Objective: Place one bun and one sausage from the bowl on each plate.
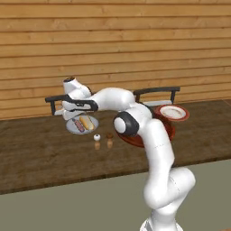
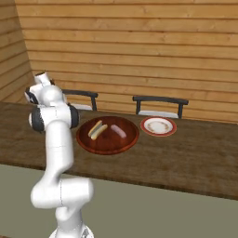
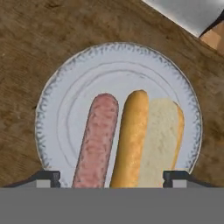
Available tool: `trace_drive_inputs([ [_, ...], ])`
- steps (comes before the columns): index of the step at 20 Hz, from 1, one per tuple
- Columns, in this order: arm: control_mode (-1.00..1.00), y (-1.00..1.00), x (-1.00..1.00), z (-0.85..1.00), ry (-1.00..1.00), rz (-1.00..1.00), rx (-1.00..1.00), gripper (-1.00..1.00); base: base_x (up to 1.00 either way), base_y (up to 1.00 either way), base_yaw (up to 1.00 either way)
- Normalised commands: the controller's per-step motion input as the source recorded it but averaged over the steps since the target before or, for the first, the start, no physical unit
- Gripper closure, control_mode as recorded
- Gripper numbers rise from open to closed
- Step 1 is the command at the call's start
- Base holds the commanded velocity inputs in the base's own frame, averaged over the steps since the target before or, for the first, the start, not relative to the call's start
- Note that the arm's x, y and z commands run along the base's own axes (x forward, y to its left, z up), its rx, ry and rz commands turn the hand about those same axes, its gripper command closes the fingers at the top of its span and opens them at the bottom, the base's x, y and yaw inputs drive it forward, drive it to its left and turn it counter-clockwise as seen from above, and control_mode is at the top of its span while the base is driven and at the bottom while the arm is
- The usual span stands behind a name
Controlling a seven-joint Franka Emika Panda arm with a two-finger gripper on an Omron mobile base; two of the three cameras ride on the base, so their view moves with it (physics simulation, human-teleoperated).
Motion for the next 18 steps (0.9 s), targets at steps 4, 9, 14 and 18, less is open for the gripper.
trace_drive_inputs([
  [4, -1.0, -1.0, -0.98, 0.66, -0.01, -0.07, 0.24, -1.0, 0.0, 0.0, 0.0],
  [9, -1.0, -1.0, -1.0, 0.48, 0.01, -0.15, 0.25, -1.0, 0.0, 0.0, 0.0],
  [14, -1.0, -1.0, -1.0, 0.3, 0.07, -0.24, 0.18, -1.0, 0.0, 0.0, 0.0],
  [18, -1.0, -1.0, -1.0, 0.15, 0.02, -0.27, 0.09, -1.0, 0.0, 0.0, 0.0],
])
